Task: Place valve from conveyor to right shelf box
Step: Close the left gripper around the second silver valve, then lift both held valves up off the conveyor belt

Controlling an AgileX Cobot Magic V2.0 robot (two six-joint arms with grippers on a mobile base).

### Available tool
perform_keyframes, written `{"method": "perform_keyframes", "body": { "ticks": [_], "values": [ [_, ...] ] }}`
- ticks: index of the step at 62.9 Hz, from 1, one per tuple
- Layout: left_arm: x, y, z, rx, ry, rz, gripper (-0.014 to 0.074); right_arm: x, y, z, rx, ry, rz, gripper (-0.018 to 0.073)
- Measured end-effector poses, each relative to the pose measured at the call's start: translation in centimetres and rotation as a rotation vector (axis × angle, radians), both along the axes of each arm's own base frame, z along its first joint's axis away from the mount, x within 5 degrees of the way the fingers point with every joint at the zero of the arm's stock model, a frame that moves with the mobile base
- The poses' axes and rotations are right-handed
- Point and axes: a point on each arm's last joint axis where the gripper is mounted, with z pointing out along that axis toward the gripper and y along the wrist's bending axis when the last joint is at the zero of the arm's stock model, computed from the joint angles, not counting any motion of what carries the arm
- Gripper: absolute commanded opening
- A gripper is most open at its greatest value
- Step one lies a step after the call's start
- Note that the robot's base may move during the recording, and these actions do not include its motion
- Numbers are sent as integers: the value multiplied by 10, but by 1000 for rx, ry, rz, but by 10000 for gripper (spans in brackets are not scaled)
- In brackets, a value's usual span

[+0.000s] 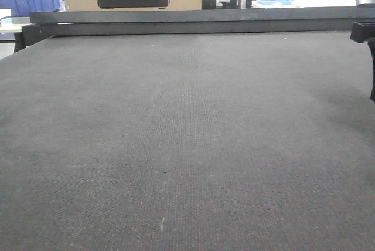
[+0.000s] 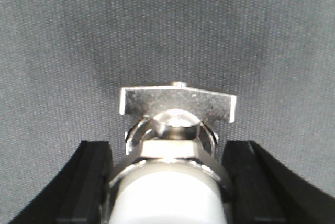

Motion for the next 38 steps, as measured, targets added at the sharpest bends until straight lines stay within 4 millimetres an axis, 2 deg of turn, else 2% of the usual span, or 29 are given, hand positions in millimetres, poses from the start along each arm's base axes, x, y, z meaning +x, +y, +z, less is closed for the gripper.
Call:
{"method": "perform_keyframes", "body": {
  "ticks": [11,19,28,36,38],
  "values": [
    [0,0,0,0,1,0,410,0,0,0,0,-2,-2,-166],
    [0,0,0,-2,1,12,342,0,0,0,0,-2,-2,-166],
    [0,0,0,-3,0,21,155,0,0,0,1,-2,-3,-166],
    [0,0,0,-1,2,21,-95,1,0,0,2,-6,-3,-166],
    [0,0,0,-1,2,21,-110,1,0,0,2,-8,-3,-166]
  ]
}}
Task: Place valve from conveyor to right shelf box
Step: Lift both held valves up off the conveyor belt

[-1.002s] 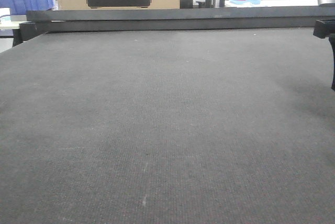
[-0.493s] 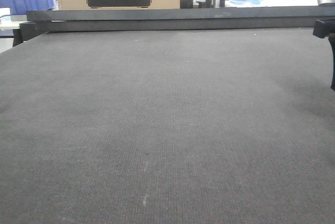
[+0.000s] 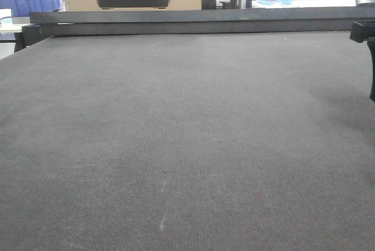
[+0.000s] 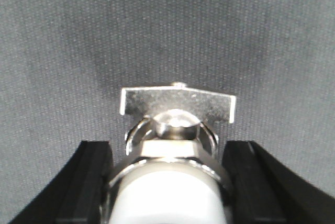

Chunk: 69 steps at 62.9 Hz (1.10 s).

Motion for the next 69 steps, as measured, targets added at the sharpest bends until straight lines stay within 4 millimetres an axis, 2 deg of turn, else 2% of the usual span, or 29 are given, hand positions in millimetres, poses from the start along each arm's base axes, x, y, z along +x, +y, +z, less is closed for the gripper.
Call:
{"method": "perform_keyframes", "body": {
  "ticks": [12,20,38,45,56,63,69],
  "values": [
    [0,0,1,3,7,0,-111,0,1,6,14,-46,-21,-166],
    [-4,0,15,0,-43,-1,-111,-6,1,27,35,-142,-30,-166],
    [-32,0,95,-31,-420,-9,-111,-36,-4,99,55,-502,-30,-166],
    [-49,-5,121,-44,-540,-42,-111,-45,-7,117,26,-607,-16,-166],
    [-81,-17,151,-75,-725,-117,-111,-63,-14,126,-26,-707,0,-166],
    [-100,-23,155,-121,-808,-144,-111,-79,-15,120,-29,-745,0,-166],
    [-118,-24,149,-146,-821,-146,-111,-93,-17,113,-27,-772,-1,-166]
  ]
}}
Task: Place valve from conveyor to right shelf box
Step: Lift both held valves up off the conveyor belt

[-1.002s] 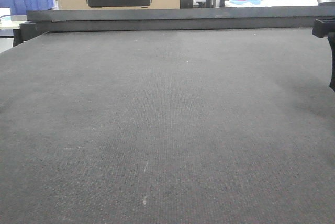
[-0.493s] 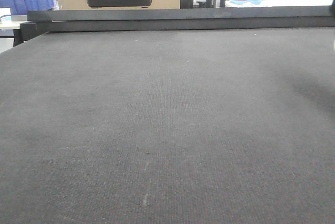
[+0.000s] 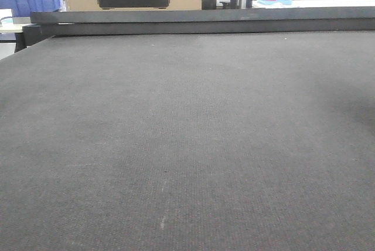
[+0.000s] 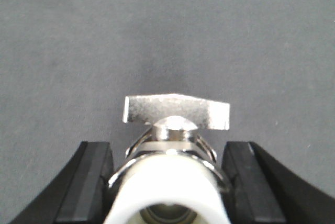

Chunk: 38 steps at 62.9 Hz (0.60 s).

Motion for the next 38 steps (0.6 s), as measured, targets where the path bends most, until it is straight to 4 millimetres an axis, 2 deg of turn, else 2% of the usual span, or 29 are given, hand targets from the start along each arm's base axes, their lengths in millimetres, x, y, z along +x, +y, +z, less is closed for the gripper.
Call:
{"method": "perform_keyframes", "body": {
  "ticks": [15,21,28,38],
  "values": [
    [-41,16,-26,-25,-32,81,-111,-34,-3,6,9,-107,1,-166],
    [-50,22,-31,-24,-38,115,-111,-48,-5,11,14,-159,1,-166],
    [-54,31,-32,-20,-47,165,-111,-62,-6,16,24,-200,1,-166],
    [-54,40,-32,-14,-51,222,-111,-68,-6,19,27,-219,2,-166]
  ]
}}
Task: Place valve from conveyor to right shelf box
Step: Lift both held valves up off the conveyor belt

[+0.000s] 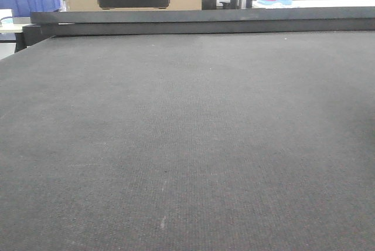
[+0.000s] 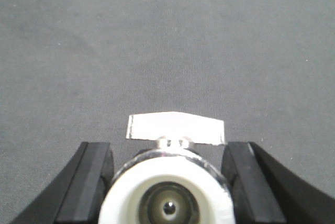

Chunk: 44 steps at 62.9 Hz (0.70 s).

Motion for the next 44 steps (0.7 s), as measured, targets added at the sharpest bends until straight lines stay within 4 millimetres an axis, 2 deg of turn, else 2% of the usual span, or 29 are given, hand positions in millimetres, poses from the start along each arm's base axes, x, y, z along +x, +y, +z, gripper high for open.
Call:
{"method": "perform_keyframes", "body": {
  "ticks": [44],
  "values": [
    [0,0,0,-22,-3,5,-111,0,0,-1,0,2,0,-166]
  ]
}}
